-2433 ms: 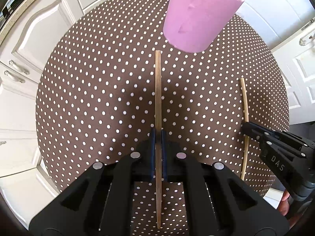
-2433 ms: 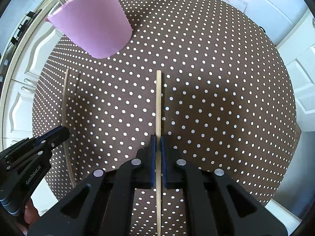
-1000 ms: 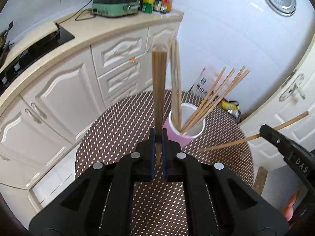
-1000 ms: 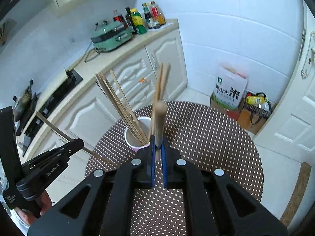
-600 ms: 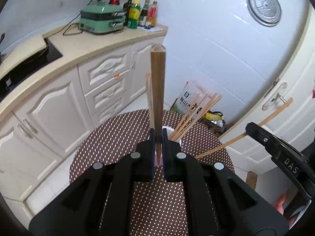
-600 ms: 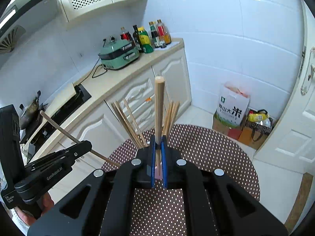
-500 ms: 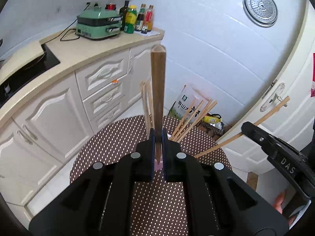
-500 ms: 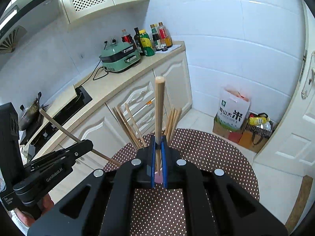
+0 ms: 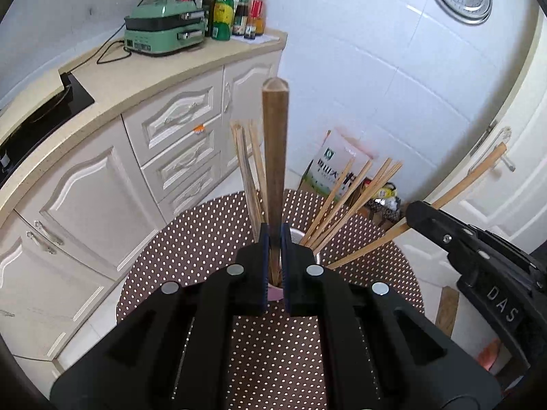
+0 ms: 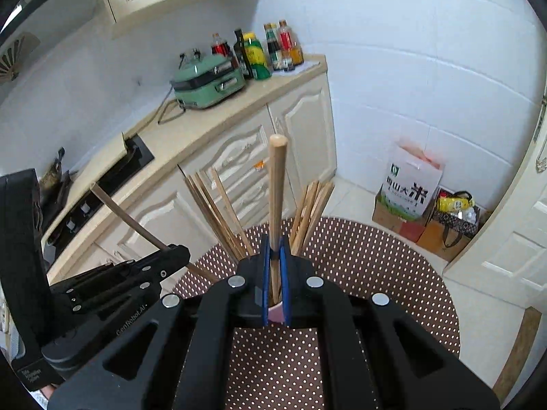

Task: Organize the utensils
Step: 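Lift both held chopsticks upright and carry them over the pink cup, then lower both chopsticks into the pink cup and open both grippers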

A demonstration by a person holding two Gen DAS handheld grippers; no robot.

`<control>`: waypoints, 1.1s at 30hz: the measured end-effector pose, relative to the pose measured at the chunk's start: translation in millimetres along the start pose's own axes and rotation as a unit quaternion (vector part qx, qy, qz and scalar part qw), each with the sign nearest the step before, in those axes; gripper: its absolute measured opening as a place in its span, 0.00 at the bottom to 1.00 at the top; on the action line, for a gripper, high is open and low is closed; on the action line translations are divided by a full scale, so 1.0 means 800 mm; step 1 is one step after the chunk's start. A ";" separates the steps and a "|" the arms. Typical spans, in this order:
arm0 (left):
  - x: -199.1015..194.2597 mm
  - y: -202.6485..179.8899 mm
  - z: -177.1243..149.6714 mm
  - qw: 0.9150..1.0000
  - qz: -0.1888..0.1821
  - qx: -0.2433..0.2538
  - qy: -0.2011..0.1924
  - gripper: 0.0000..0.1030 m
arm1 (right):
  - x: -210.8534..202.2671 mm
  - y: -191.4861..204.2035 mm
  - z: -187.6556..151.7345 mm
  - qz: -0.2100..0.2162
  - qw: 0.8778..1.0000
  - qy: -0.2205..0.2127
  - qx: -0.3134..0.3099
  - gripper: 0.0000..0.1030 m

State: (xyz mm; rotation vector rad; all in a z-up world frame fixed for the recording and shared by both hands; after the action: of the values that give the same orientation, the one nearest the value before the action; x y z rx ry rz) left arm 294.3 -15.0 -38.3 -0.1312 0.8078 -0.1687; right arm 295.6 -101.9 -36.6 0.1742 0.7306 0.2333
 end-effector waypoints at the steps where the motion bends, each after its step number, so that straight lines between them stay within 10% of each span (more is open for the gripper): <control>1: 0.004 0.001 -0.001 1.000 0.002 0.000 0.004 0.06 | 0.006 0.000 -0.003 -0.001 1.000 0.006 0.001 0.04; 29: 0.093 0.024 -0.035 0.996 -0.006 -0.014 0.090 0.07 | 0.098 -0.022 -0.047 -0.015 0.993 0.108 0.039 0.15; 31: 0.094 0.023 -0.039 0.995 -0.001 -0.009 0.096 0.12 | 0.098 -0.022 -0.050 -0.015 0.993 0.109 0.038 0.29; 33: 0.095 0.024 -0.044 0.995 0.004 -0.003 0.102 0.40 | 0.094 -0.024 -0.052 -0.022 0.993 0.107 0.038 0.41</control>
State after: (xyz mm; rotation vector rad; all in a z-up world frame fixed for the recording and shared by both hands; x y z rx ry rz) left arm 322.0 -13.5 -119.5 -0.1166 1.0114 -0.1734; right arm 324.7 -97.1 -119.5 0.2061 0.9568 0.1839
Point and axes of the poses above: each gripper's, at about its wrist camera, not at the fingertips, and x roughly the way its jaws point, y to its left, z to its top, the point moved 2 cm from there along x, roughly the way its jaws point, and after that the axes turned 6 degrees about -y, right-handed, at the moved point
